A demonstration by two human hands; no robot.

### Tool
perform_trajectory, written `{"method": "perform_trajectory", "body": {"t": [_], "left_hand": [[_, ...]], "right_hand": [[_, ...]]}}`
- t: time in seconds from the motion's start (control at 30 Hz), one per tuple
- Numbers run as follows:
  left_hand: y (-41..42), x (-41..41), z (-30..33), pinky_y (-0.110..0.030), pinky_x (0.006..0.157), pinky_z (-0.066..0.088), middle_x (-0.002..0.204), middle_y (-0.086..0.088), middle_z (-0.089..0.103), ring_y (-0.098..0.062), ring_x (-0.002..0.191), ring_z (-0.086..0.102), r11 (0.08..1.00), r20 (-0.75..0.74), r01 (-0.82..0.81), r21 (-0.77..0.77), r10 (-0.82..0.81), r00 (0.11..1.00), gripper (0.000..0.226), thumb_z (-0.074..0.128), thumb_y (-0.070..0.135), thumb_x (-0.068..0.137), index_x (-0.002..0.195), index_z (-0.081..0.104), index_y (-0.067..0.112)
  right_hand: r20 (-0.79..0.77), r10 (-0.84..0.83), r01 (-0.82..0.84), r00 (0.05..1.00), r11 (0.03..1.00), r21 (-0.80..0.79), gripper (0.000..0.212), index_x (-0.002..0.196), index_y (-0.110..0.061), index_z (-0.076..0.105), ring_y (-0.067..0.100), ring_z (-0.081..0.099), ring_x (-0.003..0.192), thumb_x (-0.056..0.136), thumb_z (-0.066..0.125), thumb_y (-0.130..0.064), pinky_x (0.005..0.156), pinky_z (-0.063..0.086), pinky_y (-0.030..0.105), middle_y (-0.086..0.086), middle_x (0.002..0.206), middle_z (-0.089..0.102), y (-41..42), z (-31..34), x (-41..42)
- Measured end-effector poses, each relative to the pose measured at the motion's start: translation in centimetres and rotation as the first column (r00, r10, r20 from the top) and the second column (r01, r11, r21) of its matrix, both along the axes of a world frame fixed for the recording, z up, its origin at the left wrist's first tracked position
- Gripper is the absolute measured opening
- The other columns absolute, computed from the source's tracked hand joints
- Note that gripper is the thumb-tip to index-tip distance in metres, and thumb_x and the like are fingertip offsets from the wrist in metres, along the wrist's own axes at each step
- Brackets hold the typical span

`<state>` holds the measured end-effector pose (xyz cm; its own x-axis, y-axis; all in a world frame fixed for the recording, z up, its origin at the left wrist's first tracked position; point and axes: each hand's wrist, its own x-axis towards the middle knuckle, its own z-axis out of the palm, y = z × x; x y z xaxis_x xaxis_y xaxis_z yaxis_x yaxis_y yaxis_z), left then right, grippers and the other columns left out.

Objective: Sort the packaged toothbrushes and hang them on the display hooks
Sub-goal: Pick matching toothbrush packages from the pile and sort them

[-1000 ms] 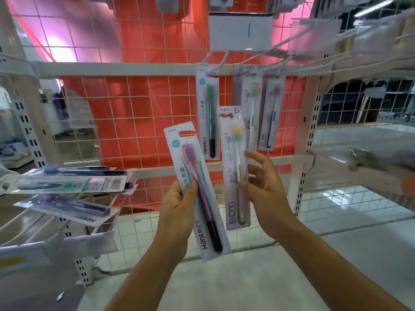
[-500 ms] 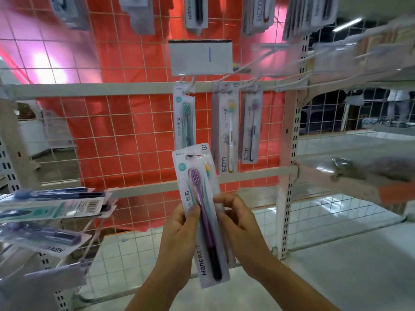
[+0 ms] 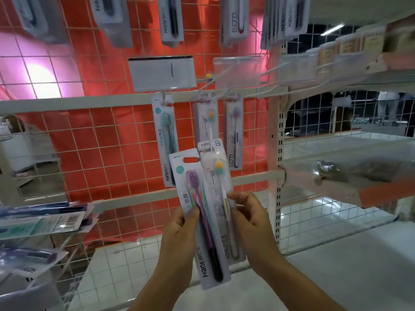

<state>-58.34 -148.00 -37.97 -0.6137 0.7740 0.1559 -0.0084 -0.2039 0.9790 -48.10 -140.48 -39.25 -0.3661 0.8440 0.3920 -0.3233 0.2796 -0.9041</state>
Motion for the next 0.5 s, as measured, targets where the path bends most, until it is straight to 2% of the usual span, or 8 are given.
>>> {"method": "perform_trajectory", "body": {"t": [0.17, 0.3, 0.43, 0.5], "left_hand": [[0.9, 1.3, 0.6, -0.038, 0.078, 0.056, 0.091, -0.002, 0.073, -0.021, 0.086, 0.069, 1.0, -0.018, 0.023, 0.0, -0.023, 1.0, 0.019, 0.047, 0.029, 0.097, 0.101, 0.065, 0.021], [1.7, 2.3, 0.9, -0.031, 0.072, 0.055, 0.091, 0.0, 0.073, -0.019, 0.085, 0.069, 0.998, -0.038, 0.068, 0.005, -0.068, 0.997, 0.02, 0.046, 0.028, 0.097, 0.103, 0.064, 0.022], [2.6, 3.3, 1.1, -0.037, 0.077, 0.056, 0.09, -0.003, 0.072, -0.024, 0.087, 0.068, 0.995, -0.056, 0.103, 0.013, -0.102, 0.993, 0.021, 0.047, 0.029, 0.096, 0.102, 0.066, 0.02], [3.1, 3.8, 1.2, -0.036, 0.076, 0.056, 0.09, -0.003, 0.073, -0.024, 0.088, 0.068, 0.993, -0.059, 0.115, 0.014, -0.114, 0.992, 0.02, 0.048, 0.028, 0.096, 0.101, 0.066, 0.021]], "right_hand": [[-0.014, -0.09, 0.09, 0.996, 0.995, 0.032, 0.009, 0.097, -0.018, 0.06, 0.014, 0.07, 0.079, 0.095, 0.051, -0.017, 0.066, 0.059, 0.027, -0.002, 0.086, 0.071, 1.0, 0.4, 1.3], [-0.035, -0.13, 0.132, 0.991, 0.99, 0.044, 0.012, 0.096, -0.017, 0.06, 0.014, 0.07, 0.078, 0.096, 0.049, -0.012, 0.064, 0.058, 0.026, -0.002, 0.085, 0.07, 1.8, 0.9, 3.1], [-0.059, -0.165, 0.168, 0.984, 0.985, 0.041, 0.017, 0.092, -0.014, 0.059, 0.009, 0.068, 0.073, 0.096, 0.046, -0.005, 0.06, 0.054, 0.02, -0.002, 0.082, 0.07, 2.4, 1.0, 4.7], [-0.042, -0.193, 0.195, 0.98, 0.98, 0.05, 0.018, 0.093, -0.015, 0.059, 0.012, 0.069, 0.079, 0.097, 0.045, -0.005, 0.064, 0.057, 0.024, 0.0, 0.088, 0.07, 2.7, 0.9, 5.3]]}}
